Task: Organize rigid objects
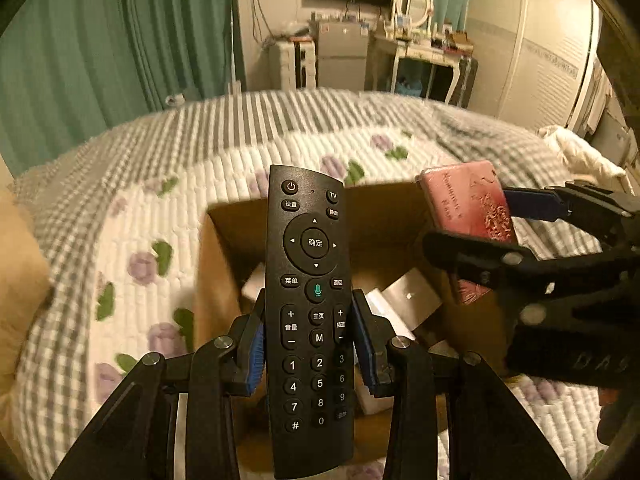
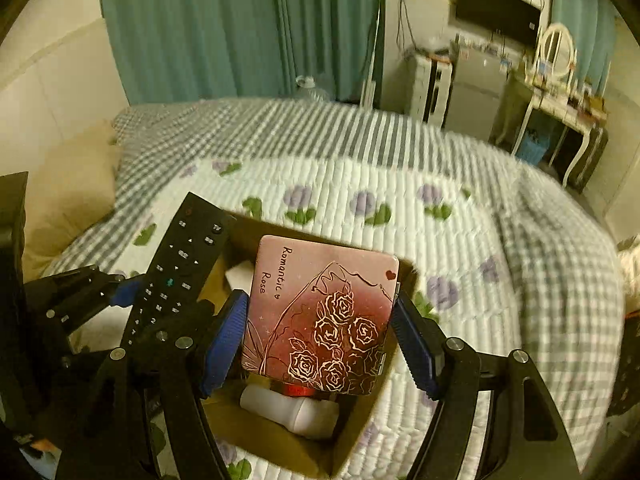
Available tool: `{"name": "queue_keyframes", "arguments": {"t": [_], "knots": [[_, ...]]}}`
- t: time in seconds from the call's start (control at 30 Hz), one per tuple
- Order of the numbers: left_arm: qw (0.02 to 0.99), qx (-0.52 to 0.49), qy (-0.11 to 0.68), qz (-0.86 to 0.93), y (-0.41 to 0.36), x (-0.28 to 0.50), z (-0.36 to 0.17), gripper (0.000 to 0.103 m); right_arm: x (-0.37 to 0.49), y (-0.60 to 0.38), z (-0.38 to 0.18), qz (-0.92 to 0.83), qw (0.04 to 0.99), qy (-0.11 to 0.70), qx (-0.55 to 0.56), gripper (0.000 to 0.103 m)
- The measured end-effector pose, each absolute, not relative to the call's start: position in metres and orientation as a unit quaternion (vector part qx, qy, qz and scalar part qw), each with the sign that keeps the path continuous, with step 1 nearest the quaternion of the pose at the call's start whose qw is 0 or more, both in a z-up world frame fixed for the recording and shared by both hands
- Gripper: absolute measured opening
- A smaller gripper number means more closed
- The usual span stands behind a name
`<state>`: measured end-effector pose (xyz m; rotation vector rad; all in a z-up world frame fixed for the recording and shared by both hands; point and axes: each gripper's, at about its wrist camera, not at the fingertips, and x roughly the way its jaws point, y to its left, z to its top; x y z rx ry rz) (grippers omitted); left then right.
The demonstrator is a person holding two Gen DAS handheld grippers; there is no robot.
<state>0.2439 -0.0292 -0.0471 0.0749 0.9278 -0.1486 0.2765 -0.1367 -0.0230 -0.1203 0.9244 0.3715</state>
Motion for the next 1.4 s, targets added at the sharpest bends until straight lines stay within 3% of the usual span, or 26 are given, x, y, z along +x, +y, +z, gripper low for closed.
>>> {"name": "queue_keyframes", "arguments": {"t": [0.33, 0.4, 0.47, 0.57, 0.87, 1.13, 1.4], "knots": [[0.877, 0.033, 0.473, -0.077, -0.031, 0.252, -0.082, 0.038, 0.291, -0.13, -0.066, 0.181, 0.867, 0.46, -0.068, 0.073], [0.877, 0.029, 0.472, -0.081, -0.03, 0.252, -0.082, 0.043, 0.291, -0.128, -0.064, 0.177, 0.873, 0.45, -0.07, 0.076], [0.882, 0.032, 0.463, -0.078, -0.031, 0.25, -0.077, 0.055, 0.288, -0.13, -0.056, 0.16, 0.884, 0.433, -0.077, 0.081], [0.891, 0.038, 0.447, -0.068, -0.031, 0.243, -0.062, 0.059, 0.285, -0.139, -0.039, 0.144, 0.894, 0.418, -0.068, 0.081], [0.933, 0.056, 0.353, -0.049, -0.033, 0.196, 0.033, 0.059, 0.226, -0.172, 0.059, 0.113, 0.932, 0.338, -0.064, 0.082], [0.974, 0.073, 0.21, -0.04, -0.037, 0.112, 0.137, 0.059, 0.136, -0.18, 0.155, 0.106, 0.962, 0.236, -0.084, 0.082], [0.99, 0.042, 0.134, -0.028, -0.016, 0.057, 0.169, 0.059, 0.065, -0.178, 0.195, 0.108, 0.978, 0.158, -0.079, 0.086]]}}
